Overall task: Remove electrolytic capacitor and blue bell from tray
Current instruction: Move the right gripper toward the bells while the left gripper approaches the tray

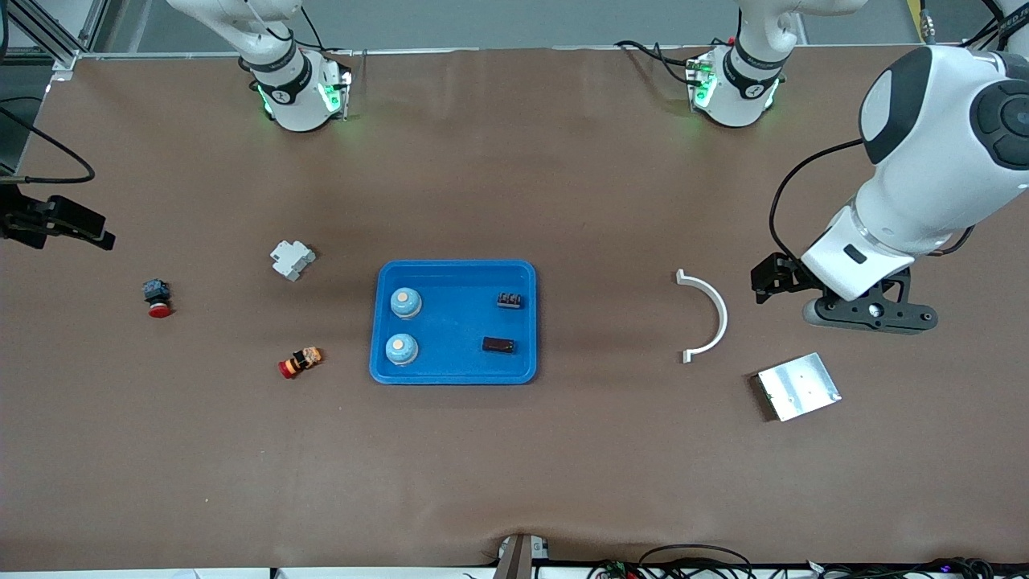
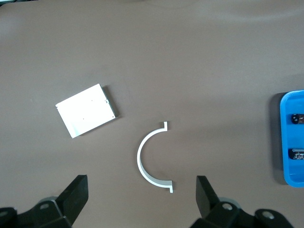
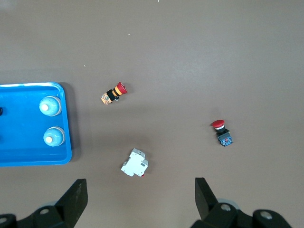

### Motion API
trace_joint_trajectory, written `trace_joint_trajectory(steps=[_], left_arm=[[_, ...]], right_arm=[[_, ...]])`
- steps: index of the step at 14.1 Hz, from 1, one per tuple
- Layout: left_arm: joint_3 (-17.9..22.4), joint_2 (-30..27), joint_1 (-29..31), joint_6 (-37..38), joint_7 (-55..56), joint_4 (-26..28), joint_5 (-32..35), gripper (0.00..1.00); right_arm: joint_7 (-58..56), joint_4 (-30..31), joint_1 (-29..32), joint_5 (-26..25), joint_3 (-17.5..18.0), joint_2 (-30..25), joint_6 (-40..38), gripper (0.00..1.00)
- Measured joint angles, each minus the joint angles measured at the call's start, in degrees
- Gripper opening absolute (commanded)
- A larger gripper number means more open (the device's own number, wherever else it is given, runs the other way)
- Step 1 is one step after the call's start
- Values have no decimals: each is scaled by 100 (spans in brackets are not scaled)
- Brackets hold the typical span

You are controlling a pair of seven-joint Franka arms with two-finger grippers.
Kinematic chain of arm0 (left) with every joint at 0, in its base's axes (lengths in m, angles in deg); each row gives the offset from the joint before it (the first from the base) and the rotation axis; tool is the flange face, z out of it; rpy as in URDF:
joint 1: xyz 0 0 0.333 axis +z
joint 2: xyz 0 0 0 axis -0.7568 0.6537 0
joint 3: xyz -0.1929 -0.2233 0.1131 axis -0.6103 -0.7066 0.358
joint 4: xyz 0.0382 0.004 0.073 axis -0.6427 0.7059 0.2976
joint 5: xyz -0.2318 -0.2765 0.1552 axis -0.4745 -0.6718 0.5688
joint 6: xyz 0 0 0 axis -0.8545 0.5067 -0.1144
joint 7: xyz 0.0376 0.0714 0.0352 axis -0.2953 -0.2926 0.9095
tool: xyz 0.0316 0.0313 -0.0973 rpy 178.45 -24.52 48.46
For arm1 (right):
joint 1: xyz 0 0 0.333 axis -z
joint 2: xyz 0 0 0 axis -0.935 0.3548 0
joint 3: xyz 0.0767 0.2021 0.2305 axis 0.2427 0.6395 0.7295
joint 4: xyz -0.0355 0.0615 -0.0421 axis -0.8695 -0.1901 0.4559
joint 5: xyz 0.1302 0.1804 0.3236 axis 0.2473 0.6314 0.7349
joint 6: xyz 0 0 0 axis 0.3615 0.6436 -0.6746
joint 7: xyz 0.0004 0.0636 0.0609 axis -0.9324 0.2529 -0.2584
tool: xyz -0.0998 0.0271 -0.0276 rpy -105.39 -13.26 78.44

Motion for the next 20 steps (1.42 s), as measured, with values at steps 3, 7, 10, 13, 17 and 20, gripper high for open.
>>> trace_joint_trajectory(steps=[3, 7, 10, 13, 17, 20], left_arm=[[0, 0, -18, 0, 69, 0, 0, 100], [-6, 11, -198, 0, 158, 0, 0, 100], [-13, 29, -253, 21, 526, 51, 0, 100], [-13, 65, -315, 40, 1078, 242, 24, 100], [-23, 304, -687, -42, 3599, 305, 187, 100], [-31, 666, -1025, -272, 5364, 303, 256, 100]], right_arm=[[10, 20, 0, 0, 0, 0, 0, 100], [79, 35, -13, 0, 11, 0, 0, 100], [232, 46, -111, 10, 24, 0, 12, 100], [835, 56, -496, 13, 34, 19, 128, 100], [1029, 199, -983, 286, 47, 372, 355, 100], [1038, 538, -1326, 344, 48, 685, 929, 100]])
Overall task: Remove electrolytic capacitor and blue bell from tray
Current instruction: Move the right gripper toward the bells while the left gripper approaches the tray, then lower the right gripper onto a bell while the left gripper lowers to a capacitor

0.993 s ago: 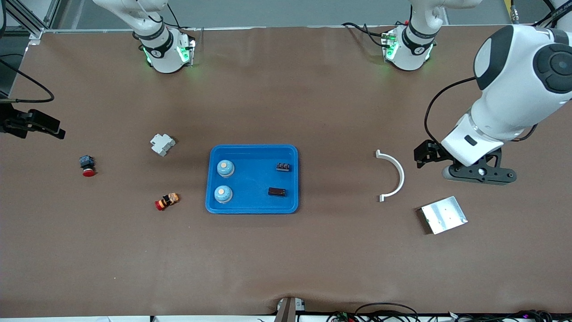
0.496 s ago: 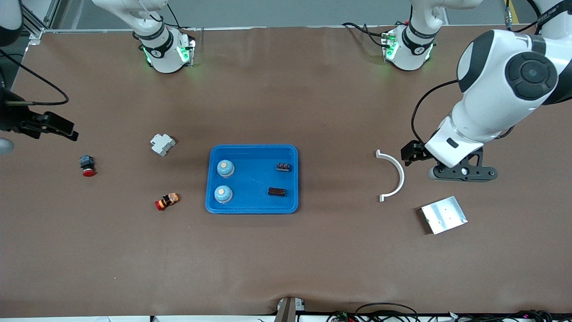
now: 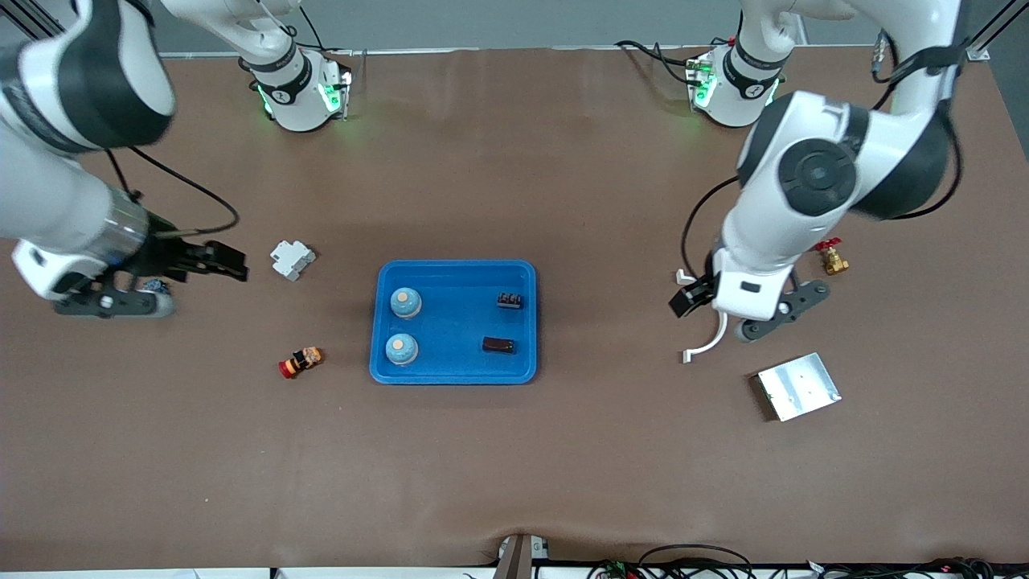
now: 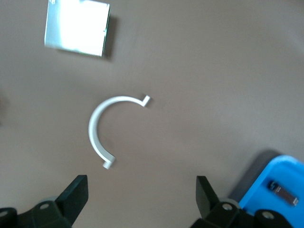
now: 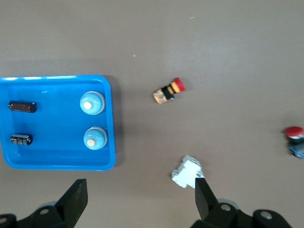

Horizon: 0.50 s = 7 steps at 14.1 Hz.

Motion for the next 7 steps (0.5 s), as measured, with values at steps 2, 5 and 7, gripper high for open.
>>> trace_joint_trajectory(steps=[2, 5, 7], left_arm=[[-3, 331, -221, -147, 1080, -71, 6, 100], [-4, 878, -332, -201, 2407, -470, 6, 100], [-6, 1122, -344, -211, 3012, -702, -24, 100]], right_arm=[[14, 134, -235, 9, 2, 203, 289, 100], [344, 338, -577, 10, 0, 474, 734, 100], [701, 768, -984, -1, 1, 583, 1363, 100]])
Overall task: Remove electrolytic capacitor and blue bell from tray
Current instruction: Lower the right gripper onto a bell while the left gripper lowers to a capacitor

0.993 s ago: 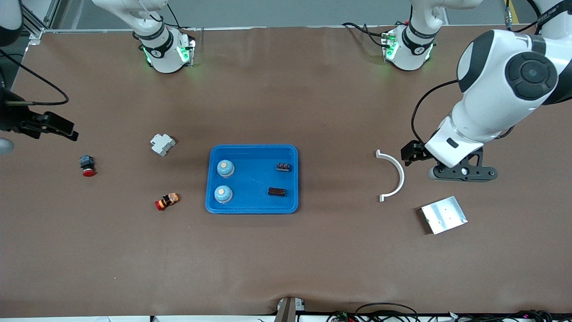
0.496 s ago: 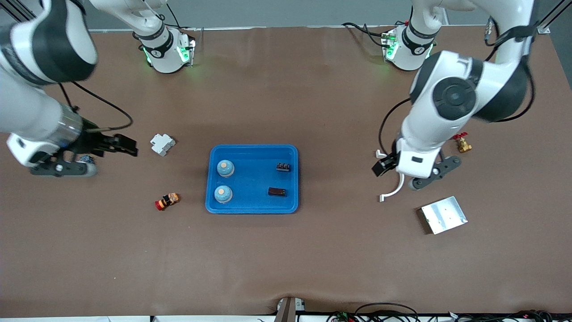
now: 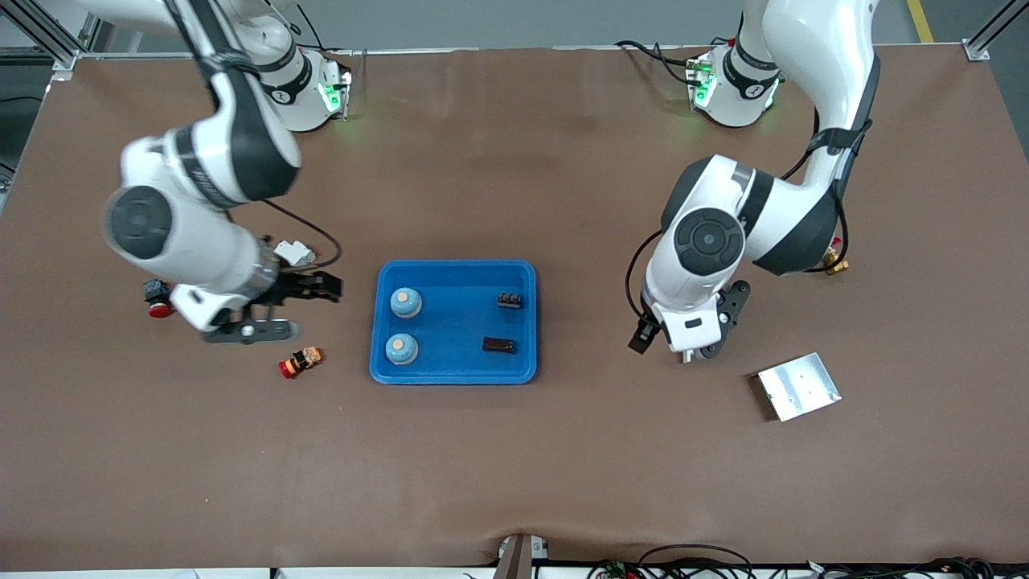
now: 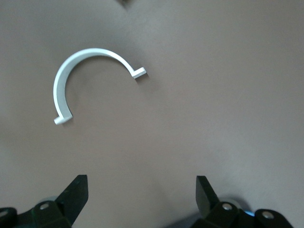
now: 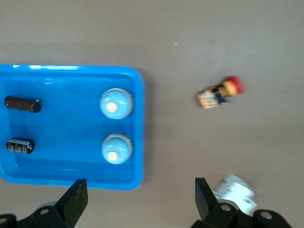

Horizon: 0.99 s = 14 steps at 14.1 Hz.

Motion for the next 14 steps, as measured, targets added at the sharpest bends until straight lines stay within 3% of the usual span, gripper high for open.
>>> trace_joint_trajectory(steps=[4, 8, 14], left_arm=[[-17, 178, -95, -12, 906, -195, -345, 100], [-27, 404, -481, -219, 2331, -201, -365, 100], [-34, 806, -975, -717, 3352, -212, -376, 100]], right_arm=[[784, 492, -632, -35, -3, 361, 754, 100], [1782, 521, -829, -37, -5, 805, 1212, 100], [3748, 533, -879, -156, -20, 1337, 1554, 100]])
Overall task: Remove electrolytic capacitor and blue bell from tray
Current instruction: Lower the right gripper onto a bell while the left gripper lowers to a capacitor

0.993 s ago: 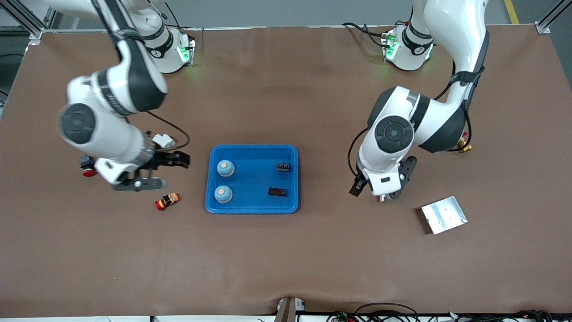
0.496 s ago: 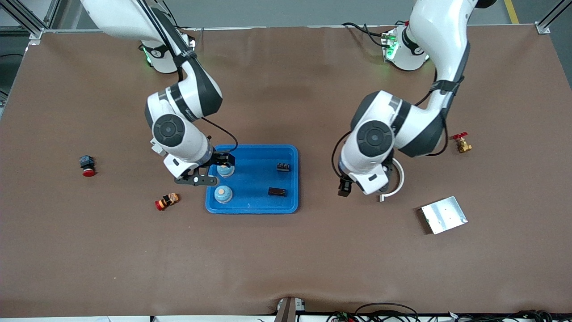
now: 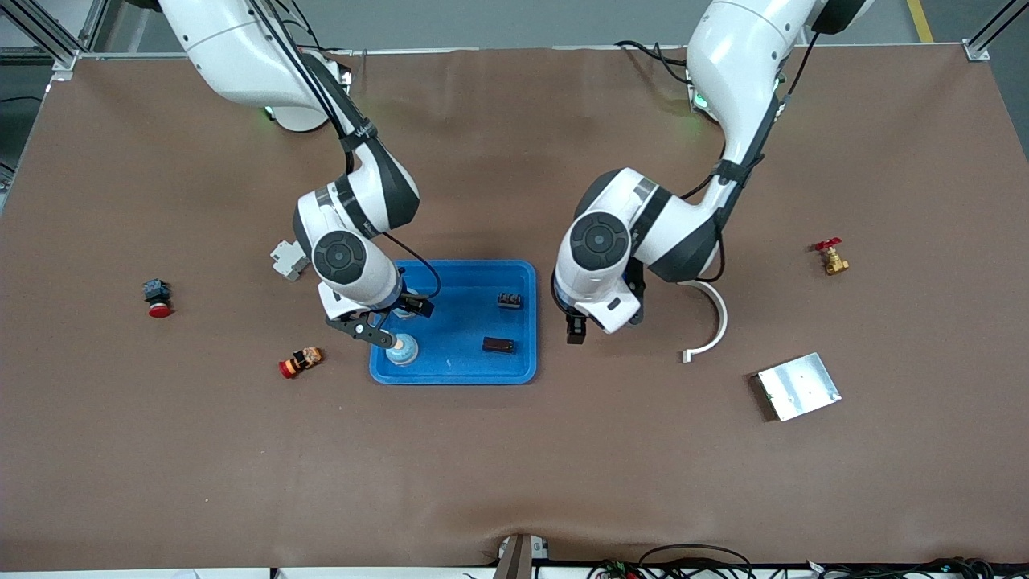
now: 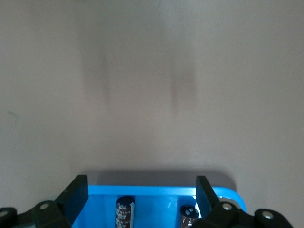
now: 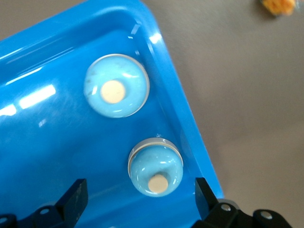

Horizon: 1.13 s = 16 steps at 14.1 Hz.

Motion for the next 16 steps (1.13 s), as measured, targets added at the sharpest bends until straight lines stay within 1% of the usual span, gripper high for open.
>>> trace_joint_trajectory(steps=[2, 5, 8, 13, 16], left_arm=[[0, 35, -115, -46, 81, -5, 0, 100], [1, 88, -278, -206, 128, -8, 0, 100], [2, 232, -409, -280, 507, -87, 0, 100], [14, 601, -620, -609, 879, -175, 0, 100], [21, 683, -708, -771, 957, -205, 0, 100]], right_arm=[[473, 0, -4, 0, 6, 112, 71, 100], [941, 4, -5, 5, 12, 136, 100, 100], [1471, 116, -10, 7, 62, 151, 386, 100], [1656, 247, -9, 8, 56, 222, 481, 100], [1663, 341, -7, 9, 51, 224, 503, 100]])
